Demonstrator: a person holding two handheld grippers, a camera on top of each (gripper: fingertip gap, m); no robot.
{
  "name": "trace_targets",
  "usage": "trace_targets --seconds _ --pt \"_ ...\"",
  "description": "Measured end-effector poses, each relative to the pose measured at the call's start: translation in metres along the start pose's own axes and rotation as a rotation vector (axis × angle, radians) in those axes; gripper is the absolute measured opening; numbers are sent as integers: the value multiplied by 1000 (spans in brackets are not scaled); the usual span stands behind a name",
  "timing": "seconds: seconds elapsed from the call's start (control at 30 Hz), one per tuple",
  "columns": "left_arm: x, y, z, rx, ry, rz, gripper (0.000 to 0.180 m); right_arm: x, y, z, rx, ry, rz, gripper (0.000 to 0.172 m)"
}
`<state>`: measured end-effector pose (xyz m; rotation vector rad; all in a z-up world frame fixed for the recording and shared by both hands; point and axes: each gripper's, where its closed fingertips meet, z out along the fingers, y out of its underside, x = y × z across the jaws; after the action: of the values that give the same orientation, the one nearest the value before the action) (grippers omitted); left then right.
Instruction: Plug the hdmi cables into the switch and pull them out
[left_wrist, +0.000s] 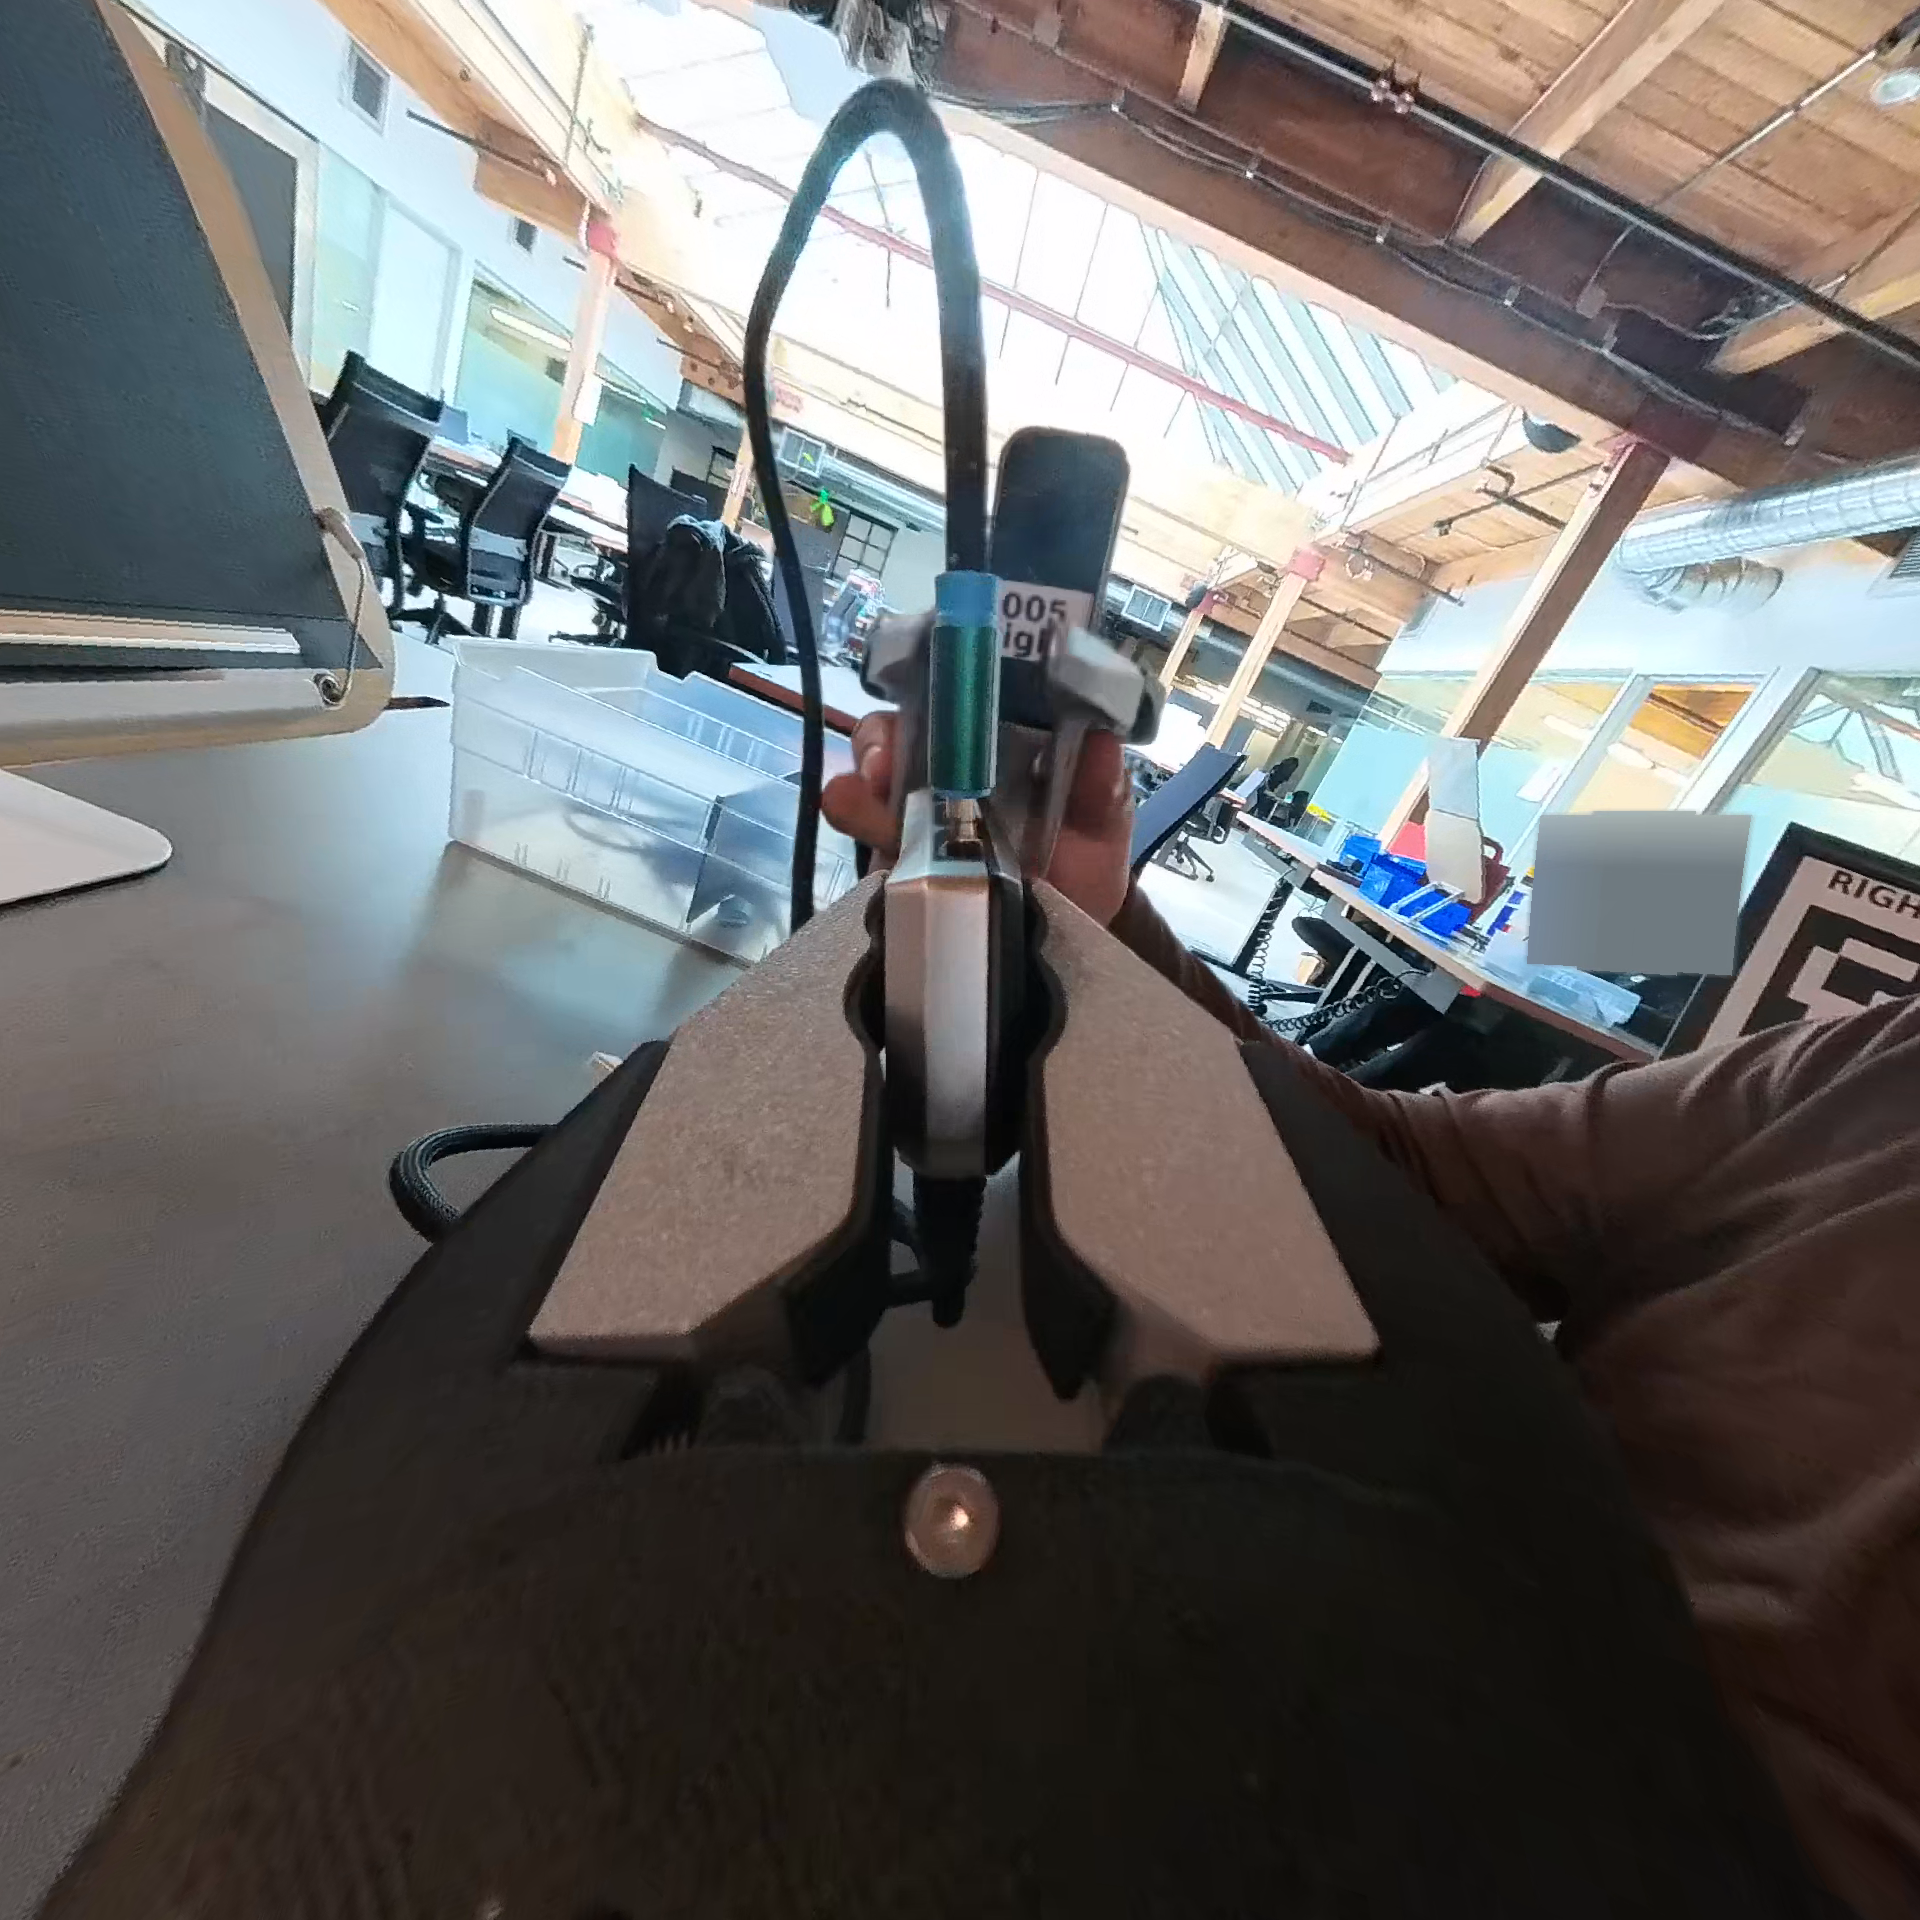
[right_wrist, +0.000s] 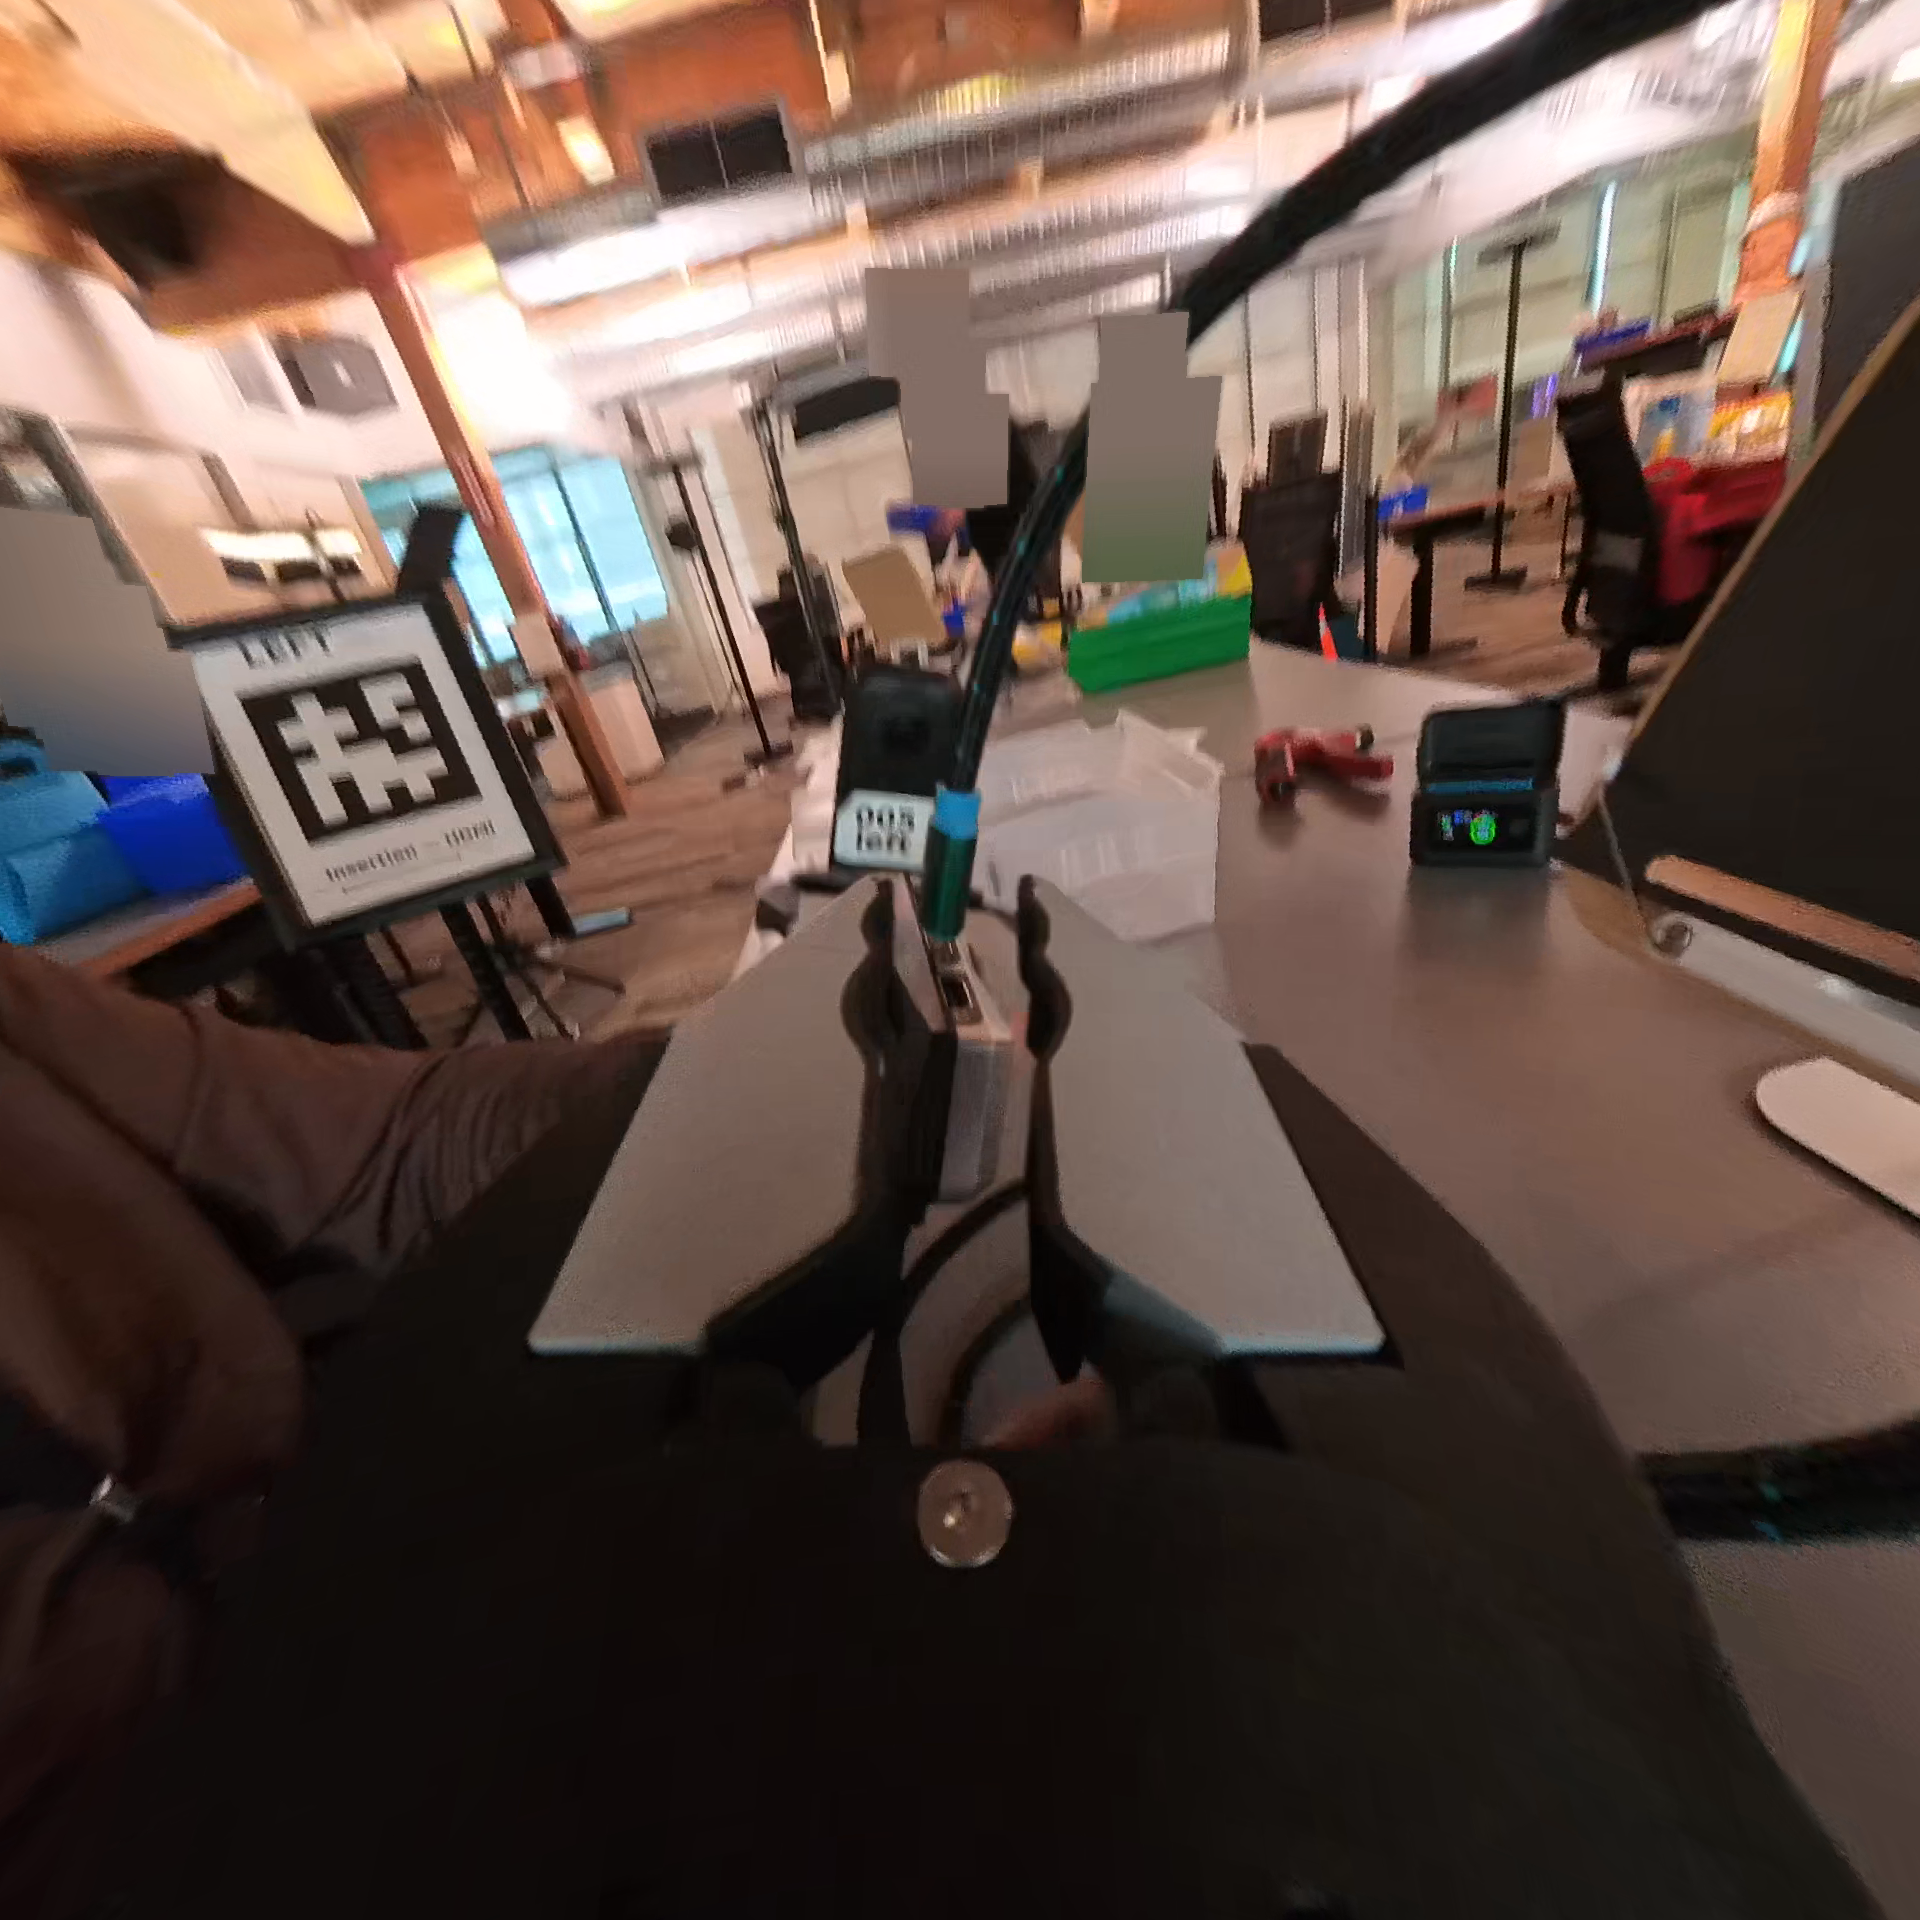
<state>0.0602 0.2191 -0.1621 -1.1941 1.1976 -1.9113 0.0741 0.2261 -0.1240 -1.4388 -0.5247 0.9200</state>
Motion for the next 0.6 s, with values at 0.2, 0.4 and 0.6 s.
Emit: trace_targets --seconds 0.2,0.4,0.6 --pt "2 9 6 -47 3 18 20 -4 30 16 -166 18 -109 13" --pt "2 7 6 -30 13 -12 20 -5 29 23 -118 3 -94 8" --pt "1 9 6 -30 32 -53 20 -3 31 28 -92 18 -91 9"
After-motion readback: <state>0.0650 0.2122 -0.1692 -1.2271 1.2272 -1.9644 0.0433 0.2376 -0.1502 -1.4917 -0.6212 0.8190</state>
